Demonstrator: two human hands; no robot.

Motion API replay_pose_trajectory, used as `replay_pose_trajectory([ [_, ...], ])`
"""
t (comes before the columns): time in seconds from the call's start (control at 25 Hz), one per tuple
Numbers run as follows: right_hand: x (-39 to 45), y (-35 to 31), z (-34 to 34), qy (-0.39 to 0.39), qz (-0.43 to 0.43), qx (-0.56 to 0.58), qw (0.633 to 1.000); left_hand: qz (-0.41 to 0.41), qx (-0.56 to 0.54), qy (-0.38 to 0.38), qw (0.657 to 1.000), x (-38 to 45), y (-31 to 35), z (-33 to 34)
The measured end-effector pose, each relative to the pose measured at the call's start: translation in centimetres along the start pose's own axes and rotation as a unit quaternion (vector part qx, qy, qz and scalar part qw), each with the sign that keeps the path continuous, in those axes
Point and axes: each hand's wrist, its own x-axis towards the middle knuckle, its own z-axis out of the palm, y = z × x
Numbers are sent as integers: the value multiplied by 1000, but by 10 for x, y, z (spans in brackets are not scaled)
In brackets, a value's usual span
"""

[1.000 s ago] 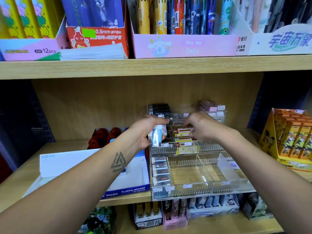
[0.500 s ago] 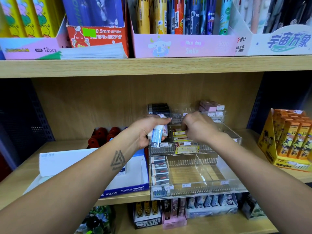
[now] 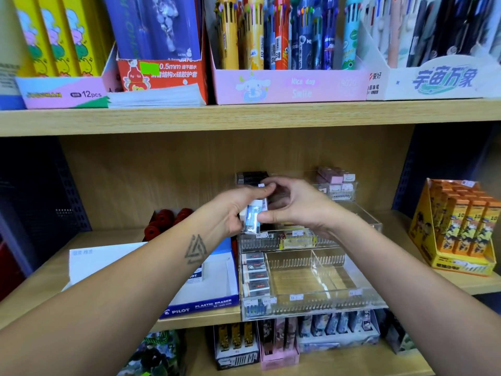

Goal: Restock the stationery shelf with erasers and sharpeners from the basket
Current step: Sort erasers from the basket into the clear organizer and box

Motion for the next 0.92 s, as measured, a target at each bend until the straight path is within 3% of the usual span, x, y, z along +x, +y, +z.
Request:
replay_pose_trajectory([
  [0.2, -7, 1, -11, 30, 7, 111, 993, -1, 98, 70, 993, 4, -4, 3],
  [0.48, -8, 6, -18, 61, 29, 89, 994, 4, 99, 67, 993, 13, -10, 8],
  [0.64, -7, 5, -23, 30, 41, 141, 989, 17, 96, 88, 991, 16, -10, 11],
  [0.92, 3, -2, -13, 57, 22, 5, 998, 28, 96, 81, 992, 5, 1, -13],
])
